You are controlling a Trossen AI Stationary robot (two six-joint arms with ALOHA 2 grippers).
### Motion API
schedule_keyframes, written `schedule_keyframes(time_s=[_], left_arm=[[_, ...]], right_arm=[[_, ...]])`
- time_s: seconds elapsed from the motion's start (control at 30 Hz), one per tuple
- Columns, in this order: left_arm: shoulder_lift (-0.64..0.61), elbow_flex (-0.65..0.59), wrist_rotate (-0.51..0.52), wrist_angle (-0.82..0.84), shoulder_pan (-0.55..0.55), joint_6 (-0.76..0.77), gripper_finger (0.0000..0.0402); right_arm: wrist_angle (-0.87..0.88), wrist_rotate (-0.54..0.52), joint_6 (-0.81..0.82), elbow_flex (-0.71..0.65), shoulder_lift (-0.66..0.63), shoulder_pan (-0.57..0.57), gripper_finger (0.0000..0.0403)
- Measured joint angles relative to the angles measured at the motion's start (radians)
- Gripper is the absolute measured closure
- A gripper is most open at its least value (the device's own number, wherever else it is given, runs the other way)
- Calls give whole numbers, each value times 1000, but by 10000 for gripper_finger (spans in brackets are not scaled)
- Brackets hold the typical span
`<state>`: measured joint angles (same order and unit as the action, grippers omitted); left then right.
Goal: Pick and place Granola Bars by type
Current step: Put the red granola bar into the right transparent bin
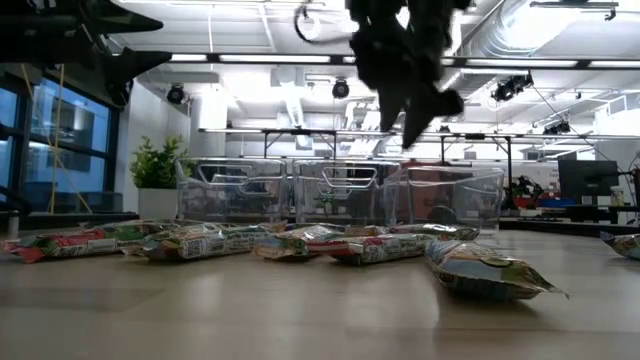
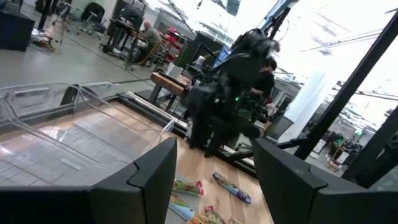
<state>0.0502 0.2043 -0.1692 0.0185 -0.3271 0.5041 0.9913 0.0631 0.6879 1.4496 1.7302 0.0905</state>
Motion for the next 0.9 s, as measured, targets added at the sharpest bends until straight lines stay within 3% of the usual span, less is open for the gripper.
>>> schedule_keyframes(time_s=[0.13,0.23,0.67,0.9], left_arm=[[0,0,0,1,0,0,197],[0,0,0,7,0,0,197],[0,0,-14,15,0,0,197],[0,0,-18,15,0,0,197]], right_arm=[[226,-83,-23,165,105,-18,210],[269,-77,22,185,177,-30,205],[104,3,223,-40,214,-45,167],[-39,38,229,-88,213,-44,143]])
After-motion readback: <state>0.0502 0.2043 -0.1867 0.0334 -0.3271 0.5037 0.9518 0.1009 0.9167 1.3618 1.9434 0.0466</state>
